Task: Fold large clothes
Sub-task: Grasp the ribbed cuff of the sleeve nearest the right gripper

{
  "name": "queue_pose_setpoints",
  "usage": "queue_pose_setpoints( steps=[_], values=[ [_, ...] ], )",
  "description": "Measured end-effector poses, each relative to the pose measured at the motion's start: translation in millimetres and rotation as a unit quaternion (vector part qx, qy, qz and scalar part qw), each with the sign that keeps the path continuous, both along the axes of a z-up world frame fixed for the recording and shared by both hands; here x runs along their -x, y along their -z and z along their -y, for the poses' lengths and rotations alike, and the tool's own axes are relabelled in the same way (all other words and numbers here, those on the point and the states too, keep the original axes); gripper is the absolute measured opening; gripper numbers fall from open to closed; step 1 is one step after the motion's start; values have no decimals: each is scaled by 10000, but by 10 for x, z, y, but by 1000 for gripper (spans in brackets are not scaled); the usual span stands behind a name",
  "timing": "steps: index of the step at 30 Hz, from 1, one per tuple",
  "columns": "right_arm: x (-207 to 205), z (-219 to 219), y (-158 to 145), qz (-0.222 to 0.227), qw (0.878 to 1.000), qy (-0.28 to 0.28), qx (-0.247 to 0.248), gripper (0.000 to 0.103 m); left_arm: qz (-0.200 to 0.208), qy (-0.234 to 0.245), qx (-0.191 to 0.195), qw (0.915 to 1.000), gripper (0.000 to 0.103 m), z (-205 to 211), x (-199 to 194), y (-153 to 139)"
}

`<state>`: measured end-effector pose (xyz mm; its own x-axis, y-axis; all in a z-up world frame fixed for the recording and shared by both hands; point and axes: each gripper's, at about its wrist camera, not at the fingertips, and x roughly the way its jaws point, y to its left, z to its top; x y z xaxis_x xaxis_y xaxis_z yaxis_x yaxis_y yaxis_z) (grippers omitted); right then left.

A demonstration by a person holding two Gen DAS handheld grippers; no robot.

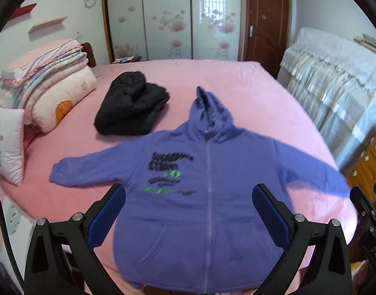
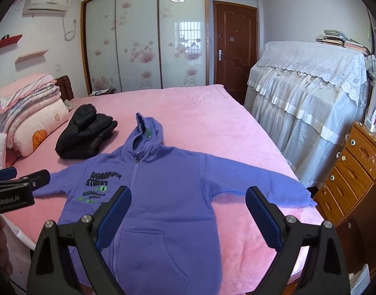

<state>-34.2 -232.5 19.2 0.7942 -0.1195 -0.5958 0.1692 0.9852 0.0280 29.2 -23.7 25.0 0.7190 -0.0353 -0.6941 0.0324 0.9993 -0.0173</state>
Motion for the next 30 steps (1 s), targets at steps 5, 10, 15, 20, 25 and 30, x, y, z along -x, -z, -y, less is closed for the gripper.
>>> queue_pose_setpoints(
  steps=[5,10,15,20,25,30],
  values=[
    [-58,349,-121,239,9993,273,14,95,364,362,-357,9980,102,344,-137,-147],
    [-116,777,-181,357,9973,642,-8,95,819,693,-703,9917,102,777,-274,-254],
    [-140,1240,-169,410,9916,1214,168,95,1428,1084,-713,9812,102,1354,-522,-264],
    [-200,1814,-39,227,9841,1756,163,95,1448,1497,-654,9759,102,1921,-894,-74],
    [-306,2505,304,-238,9734,2263,-256,95,1034,1771,-437,9778,102,2368,-1329,257],
    [-346,3022,839,-670,9568,2744,-684,94,709,1812,-647,9788,102,2783,-1655,785]
  ],
)
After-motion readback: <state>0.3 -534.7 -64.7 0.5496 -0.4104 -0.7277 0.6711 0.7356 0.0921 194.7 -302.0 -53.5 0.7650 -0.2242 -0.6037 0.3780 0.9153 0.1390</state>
